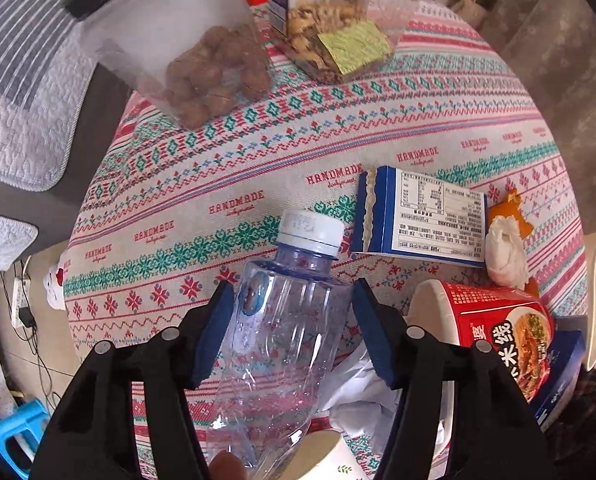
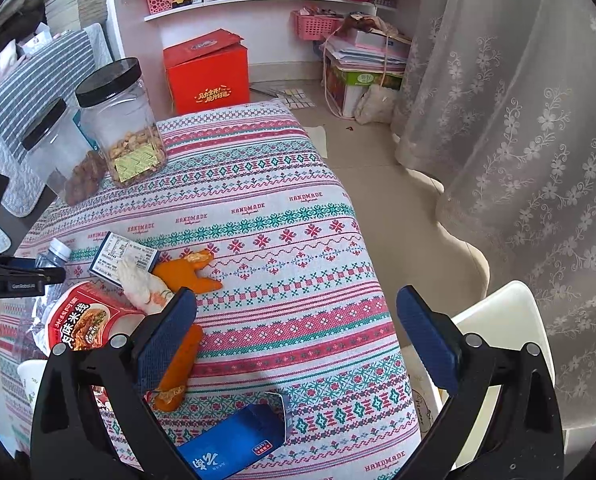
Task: Collect trash
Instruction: 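Grasp the blue-and-white box with the right tool while the left tool holds the bottle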
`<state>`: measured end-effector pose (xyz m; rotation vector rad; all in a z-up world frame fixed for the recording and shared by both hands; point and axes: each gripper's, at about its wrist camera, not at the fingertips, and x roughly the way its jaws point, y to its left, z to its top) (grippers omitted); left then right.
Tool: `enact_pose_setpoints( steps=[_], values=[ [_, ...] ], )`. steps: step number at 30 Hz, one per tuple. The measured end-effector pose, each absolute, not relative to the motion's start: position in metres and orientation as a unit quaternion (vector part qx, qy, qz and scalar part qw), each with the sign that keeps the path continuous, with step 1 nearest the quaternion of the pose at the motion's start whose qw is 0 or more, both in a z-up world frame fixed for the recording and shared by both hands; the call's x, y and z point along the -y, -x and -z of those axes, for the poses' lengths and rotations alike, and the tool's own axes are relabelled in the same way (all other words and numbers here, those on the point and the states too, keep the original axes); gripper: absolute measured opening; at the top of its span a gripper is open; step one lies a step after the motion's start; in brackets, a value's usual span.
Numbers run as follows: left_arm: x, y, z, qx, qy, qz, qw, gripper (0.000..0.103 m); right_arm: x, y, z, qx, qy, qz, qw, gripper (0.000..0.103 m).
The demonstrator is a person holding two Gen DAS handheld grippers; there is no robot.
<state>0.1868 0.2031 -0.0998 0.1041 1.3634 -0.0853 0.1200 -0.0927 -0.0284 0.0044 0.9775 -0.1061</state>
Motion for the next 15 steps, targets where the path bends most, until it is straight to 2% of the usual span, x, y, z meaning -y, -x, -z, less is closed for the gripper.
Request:
enact_pose_setpoints(
  steps=[10, 15],
  values=[
    [-0.229, -0.086, -0.012, -0.44, 0.126, 0.042, 0.888, 0.055, 0.08, -0.118, 0.028, -0.466, -0.002, 0.003, 0.885, 0.096],
    [-0.244, -0.049, -0.038, -0.347, 0.192, 0.073, 0.915, 0.055, 0.058, -0.121, 0.033, -0.484, 0.028, -0.059, 0.873, 0.095]
  ],
)
